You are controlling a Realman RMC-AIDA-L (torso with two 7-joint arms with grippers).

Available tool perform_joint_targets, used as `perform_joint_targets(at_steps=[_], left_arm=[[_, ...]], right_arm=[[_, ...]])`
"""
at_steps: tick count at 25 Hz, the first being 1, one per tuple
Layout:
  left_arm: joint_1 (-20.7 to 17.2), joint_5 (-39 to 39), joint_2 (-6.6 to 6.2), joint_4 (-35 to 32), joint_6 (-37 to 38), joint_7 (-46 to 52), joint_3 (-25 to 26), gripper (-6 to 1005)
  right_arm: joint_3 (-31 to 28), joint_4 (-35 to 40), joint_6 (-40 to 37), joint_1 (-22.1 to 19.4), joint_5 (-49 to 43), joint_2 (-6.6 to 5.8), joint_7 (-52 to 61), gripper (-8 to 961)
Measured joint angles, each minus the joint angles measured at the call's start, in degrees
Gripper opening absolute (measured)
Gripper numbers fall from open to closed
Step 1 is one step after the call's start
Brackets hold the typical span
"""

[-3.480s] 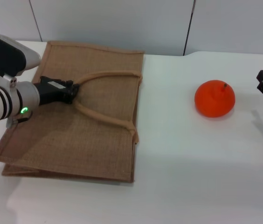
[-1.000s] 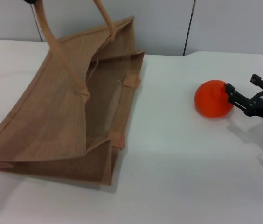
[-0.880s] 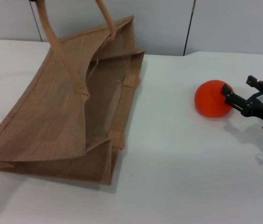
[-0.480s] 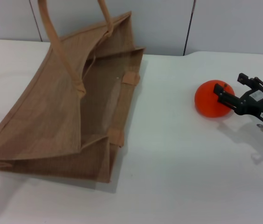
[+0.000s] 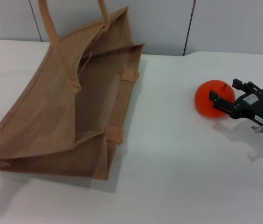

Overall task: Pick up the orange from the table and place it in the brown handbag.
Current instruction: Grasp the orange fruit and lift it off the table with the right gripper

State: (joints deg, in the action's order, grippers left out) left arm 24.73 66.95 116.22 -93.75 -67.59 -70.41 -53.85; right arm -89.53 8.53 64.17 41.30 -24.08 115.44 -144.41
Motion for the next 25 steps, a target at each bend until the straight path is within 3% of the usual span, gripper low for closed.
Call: perform_joint_targets(at_steps=[25], left_arm=[[1.4,0.4,0.23,-0.8,-0.7,0.0,-0.5,113]], right_arm=[[3.3,-3.3,-8.3,1.7,-0.1,0.39,0.5,864]])
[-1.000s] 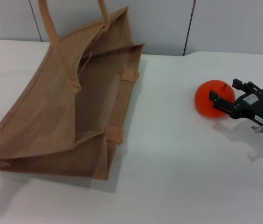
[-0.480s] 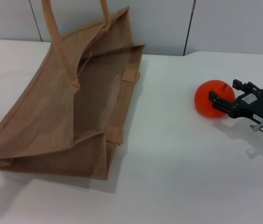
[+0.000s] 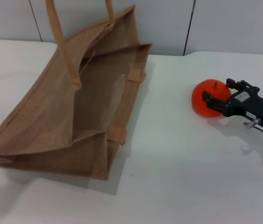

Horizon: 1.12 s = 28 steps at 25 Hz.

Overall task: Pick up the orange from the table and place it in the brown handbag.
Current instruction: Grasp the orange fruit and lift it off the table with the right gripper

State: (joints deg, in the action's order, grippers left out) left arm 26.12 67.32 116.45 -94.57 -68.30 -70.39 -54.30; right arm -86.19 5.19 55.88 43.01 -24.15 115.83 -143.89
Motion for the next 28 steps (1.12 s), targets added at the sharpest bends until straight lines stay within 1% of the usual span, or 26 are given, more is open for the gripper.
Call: perform_joint_targets(at_steps=[4,11,15,24,28], left_arm=[[0.2,0.0,0.00,0.0,0.0,0.0,0.0,113],[0.6,0.2,0.07,-0.9,-0.1,0.6,0.0,114],[0.4,0.2,0.09,-1.3,-0.5,0.8,0.0,114],[0.2,-0.2,0.09,-1.3,-0.6,0.8,0.1,114],[0.3,-0.3,0.09,-1.0,-0.6,0.8,0.0,114]], right_arm=[[2.5,-1.5,-0.7,0.1,0.0,0.05,2.0,854],[5.4,-3.5,-5.7,0.3,0.0,0.45,2.6,836],[7.2,-4.1,-5.9,0.3,0.0,0.44,3.9,827],[7.4,-4.2,-6.3,0.3,0.2,0.09,8.4,804],[7.1,-4.1,-6.8,0.4,0.5,-0.17,9.5,614]])
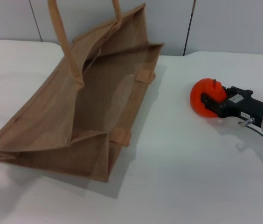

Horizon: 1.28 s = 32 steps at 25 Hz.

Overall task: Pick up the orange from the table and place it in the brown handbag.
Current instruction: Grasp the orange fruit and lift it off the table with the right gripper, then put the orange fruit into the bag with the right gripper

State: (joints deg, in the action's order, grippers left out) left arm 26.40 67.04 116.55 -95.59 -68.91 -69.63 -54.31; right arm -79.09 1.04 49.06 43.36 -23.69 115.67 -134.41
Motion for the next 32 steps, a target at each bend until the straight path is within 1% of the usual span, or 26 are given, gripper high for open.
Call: perform_joint_targets(at_steps=[7,9,10,15,20,23,27,29,32], left_arm=[[-0.1,-0.2,-0.02,0.1,0.1,-0.3,0.0,114],[-0.1,-0.2,-0.03,0.1,0.2,-0.4,0.0,115],[-0.1,-0.2,-0.04,0.2,0.2,-0.4,0.0,115],[-0.1,-0.5,-0.15,0.2,0.4,-0.4,0.0,115],[-0.1,-0.8,-0.13,0.3,0.5,-0.5,0.0,115],[-0.1,-0.9,-0.12,0.3,0.5,-0.5,0.0,113],[0.2,-0.9,-0.10,0.3,0.5,-0.5,0.0,111],[0.3,-0.9,-0.10,0.3,0.5,-0.5,0.0,111],[0.4,-0.7,-0.08,0.4,0.7,-0.6,0.1,111]], right_arm=[[0.3,-0.6,-0.5,1.1,-0.3,-0.03,0.0,565],[0.6,-1.7,-0.5,1.3,-0.4,-0.14,0.0,530],[0.9,-2.2,-0.5,1.4,-0.5,-0.27,0.0,512],[1.4,-3.4,-0.1,2.7,-0.5,-0.84,0.1,489],[1.7,-7.3,0.9,2.5,-0.5,-1.66,0.9,465],[2.1,-9.3,4.6,2.1,-0.5,-2.32,2.3,442],[4.4,-11.3,13.8,2.1,-0.5,-3.56,4.5,408],[5.5,-12.0,17.6,2.1,-0.6,-3.60,4.6,386],[6.3,-13.5,20.0,2.1,-2.5,-3.07,4.3,355]])
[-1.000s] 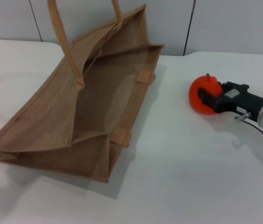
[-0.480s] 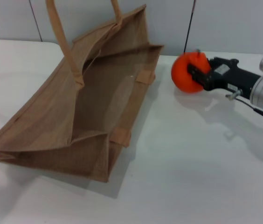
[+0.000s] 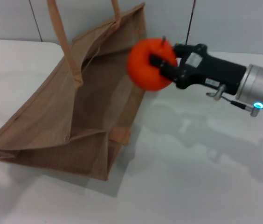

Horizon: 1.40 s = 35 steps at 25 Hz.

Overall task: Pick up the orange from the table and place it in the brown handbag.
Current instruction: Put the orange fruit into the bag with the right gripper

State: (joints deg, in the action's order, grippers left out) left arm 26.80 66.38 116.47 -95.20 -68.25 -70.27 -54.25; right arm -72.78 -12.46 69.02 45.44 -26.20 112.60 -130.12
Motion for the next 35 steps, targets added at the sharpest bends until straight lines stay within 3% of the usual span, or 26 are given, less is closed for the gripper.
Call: perform_joint_targets(at_steps=[7,17,29,34,35], left_arm=[[1.1,1.7,0.10,0.4,0.2,-0.1,-0.2,110],[2.1,4.8,0.08,0.6,0.6,-0.8,-3.8,110],[2.9,4.8,0.25,1.3,0.8,-1.4,-6.4,109],[3.3,4.8,0.25,1.6,0.8,-1.5,-6.7,109],[3.3,4.8,0.25,1.6,0.8,-1.5,-6.7,109]], right_arm=[[0.2,-1.0,-1.2,1.3,-4.7,0.94,-0.1,296],[0.6,-1.1,-9.0,5.6,-13.3,3.05,-0.5,232],[0.1,-1.2,-15.1,6.1,-13.0,3.52,-4.0,141],[0.7,-1.2,-17.8,6.8,-10.5,3.95,-3.2,166],[1.1,-1.2,-18.0,7.0,-10.2,3.97,-3.1,208]])
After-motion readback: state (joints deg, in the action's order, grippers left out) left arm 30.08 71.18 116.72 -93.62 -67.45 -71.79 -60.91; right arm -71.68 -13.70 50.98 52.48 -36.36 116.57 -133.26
